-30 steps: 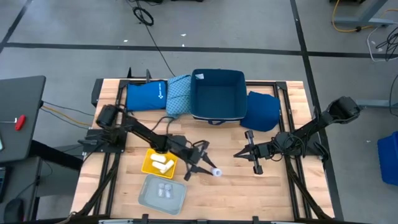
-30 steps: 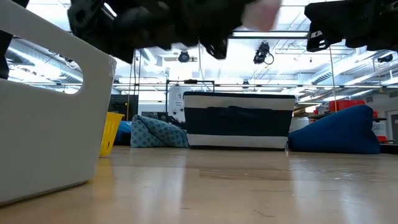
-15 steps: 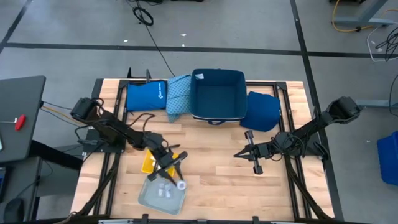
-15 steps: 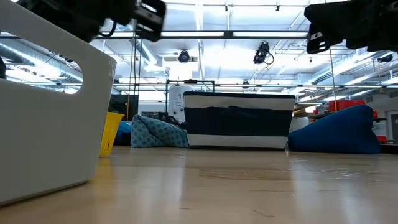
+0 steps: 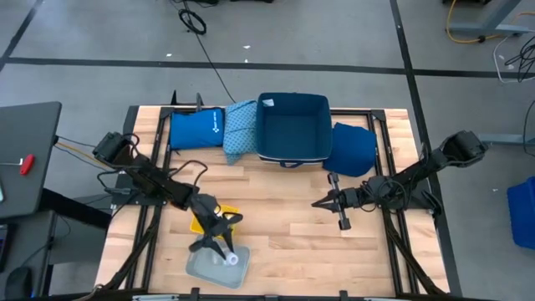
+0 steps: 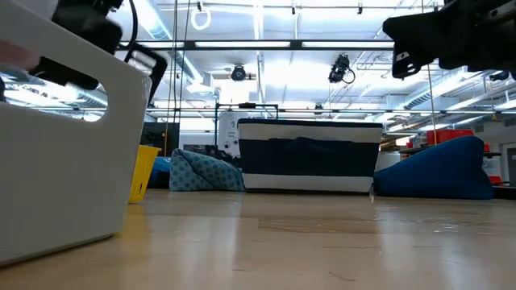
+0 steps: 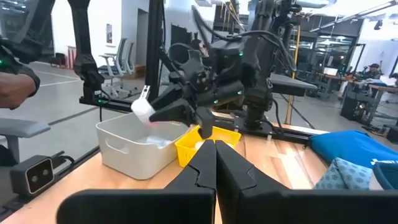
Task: Pick & place medical supplies in basket/bin
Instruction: Put the white pill bottle into the gray bin
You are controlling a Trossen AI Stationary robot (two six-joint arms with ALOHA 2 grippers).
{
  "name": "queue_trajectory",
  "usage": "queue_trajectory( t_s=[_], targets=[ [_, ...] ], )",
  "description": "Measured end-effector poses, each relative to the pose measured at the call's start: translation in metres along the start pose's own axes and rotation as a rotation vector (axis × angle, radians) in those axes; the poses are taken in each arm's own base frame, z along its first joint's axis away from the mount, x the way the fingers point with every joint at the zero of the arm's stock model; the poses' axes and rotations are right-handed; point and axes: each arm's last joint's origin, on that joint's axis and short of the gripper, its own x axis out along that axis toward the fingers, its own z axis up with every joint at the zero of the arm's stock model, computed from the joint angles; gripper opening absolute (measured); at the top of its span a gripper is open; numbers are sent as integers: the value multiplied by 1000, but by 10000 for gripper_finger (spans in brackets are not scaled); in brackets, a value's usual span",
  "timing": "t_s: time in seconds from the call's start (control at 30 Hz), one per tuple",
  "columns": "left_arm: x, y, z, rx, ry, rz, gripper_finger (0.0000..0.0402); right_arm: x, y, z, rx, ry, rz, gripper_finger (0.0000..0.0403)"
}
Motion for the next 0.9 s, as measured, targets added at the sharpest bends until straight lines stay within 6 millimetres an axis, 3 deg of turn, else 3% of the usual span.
queue_trajectory(
  t_s=[0.9],
  targets=[
    [4, -8, -17, -144, 150, 76, 119, 0, -2, -1, -4, 8, 6, 0]
  ],
)
